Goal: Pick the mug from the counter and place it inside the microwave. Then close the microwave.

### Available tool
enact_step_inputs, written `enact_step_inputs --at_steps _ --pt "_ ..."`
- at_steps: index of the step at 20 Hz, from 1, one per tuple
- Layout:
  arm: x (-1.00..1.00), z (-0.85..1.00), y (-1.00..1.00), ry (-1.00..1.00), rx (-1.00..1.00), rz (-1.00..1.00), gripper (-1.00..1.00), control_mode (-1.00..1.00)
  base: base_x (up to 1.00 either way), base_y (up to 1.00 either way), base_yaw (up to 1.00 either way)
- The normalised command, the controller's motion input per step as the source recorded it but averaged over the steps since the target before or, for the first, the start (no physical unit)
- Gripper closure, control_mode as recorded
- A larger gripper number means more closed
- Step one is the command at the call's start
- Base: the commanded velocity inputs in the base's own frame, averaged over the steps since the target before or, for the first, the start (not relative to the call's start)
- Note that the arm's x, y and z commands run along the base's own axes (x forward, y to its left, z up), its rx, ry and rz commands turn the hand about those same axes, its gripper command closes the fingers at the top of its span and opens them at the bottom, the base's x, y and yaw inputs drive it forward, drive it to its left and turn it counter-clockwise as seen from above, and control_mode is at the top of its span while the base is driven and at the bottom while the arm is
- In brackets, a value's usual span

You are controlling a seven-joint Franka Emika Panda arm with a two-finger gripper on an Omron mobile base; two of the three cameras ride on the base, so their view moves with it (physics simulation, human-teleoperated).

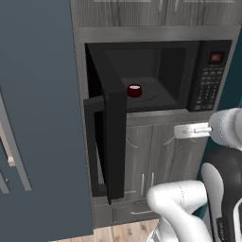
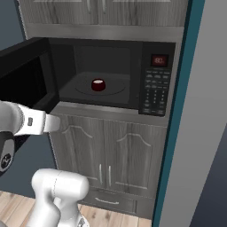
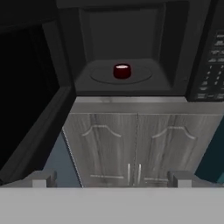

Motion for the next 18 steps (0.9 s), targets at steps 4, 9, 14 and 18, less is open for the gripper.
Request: enact_step_inputs --at_steps 4,9,14,18 --pt "-0.44 0.01 0.0 -0.12 0.0 0.0 -1.0 -1.0 0.0 0.0 0.0" --pt "-0.24 0.0 0.0 -0.04 0.0 0.0 -1.0 -1.0 0.0 0.0 0.0" --pt "-0.38 0.0 0.07 -0.05 0.0 0.0 -1.0 -1.0 0.0 0.0 0.0" --pt "-0.29 0.0 0.03 -0.02 0.0 0.0 -1.0 -1.0 0.0 0.0 0.0"
